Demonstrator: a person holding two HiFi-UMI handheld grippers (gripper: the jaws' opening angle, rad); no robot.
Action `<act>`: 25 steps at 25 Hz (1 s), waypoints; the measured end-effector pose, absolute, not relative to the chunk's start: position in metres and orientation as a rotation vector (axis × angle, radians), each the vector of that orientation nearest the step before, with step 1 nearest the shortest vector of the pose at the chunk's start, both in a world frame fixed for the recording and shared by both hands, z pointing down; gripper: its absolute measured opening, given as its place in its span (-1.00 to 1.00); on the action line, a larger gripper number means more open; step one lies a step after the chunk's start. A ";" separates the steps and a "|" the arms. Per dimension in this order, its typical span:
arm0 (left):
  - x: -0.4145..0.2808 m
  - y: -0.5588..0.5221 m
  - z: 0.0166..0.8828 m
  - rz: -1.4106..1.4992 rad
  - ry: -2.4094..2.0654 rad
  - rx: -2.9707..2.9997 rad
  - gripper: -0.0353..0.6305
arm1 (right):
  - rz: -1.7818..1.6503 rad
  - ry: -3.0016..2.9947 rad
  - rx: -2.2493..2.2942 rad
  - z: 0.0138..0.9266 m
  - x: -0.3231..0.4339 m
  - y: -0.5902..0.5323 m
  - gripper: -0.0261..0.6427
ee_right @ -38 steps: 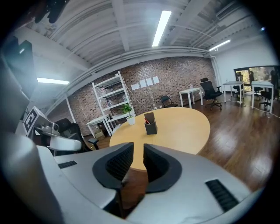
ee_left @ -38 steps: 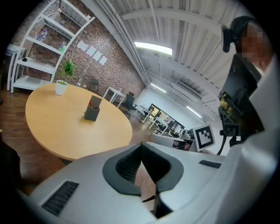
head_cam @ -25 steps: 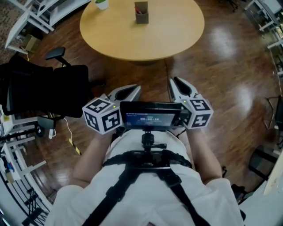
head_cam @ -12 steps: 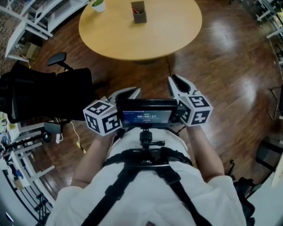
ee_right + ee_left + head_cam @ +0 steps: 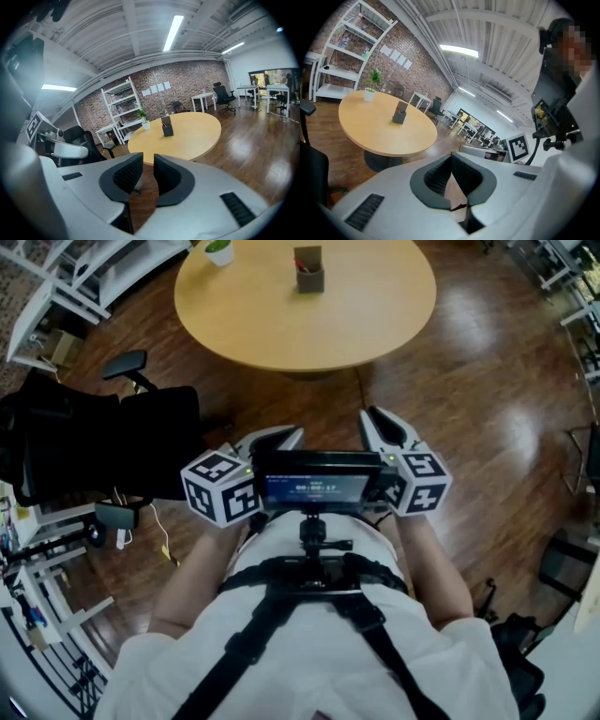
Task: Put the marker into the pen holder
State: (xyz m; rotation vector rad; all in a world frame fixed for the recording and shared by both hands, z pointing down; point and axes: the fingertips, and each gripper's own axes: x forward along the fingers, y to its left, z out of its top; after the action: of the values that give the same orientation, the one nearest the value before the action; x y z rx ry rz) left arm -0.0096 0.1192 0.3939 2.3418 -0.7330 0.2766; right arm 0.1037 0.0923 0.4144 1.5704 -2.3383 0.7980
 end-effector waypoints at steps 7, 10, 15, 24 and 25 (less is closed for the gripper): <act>-0.024 0.122 0.397 0.269 -0.699 2.347 -0.91 | 0.801 -2.310 1.593 0.418 0.088 0.101 -0.74; -0.024 0.125 0.398 0.266 -0.691 2.347 -0.91 | 0.800 -2.305 1.597 0.417 0.085 0.106 -0.74; -0.028 0.131 0.402 0.265 -0.681 2.340 -0.91 | 0.779 -2.305 1.619 0.411 0.079 0.116 -0.84; -0.026 0.136 0.405 0.268 -0.660 2.343 -0.91 | 0.723 -2.337 1.579 0.411 0.073 0.125 -0.95; -0.025 0.137 0.405 0.269 -0.659 2.344 -0.91 | 0.716 -2.338 1.570 0.411 0.071 0.126 -0.95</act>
State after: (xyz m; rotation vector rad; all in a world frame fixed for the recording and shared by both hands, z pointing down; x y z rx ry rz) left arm -0.0253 0.1366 0.4048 2.3438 -0.6585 0.2688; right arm 0.0715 0.1257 0.4105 1.5698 -2.3378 0.7160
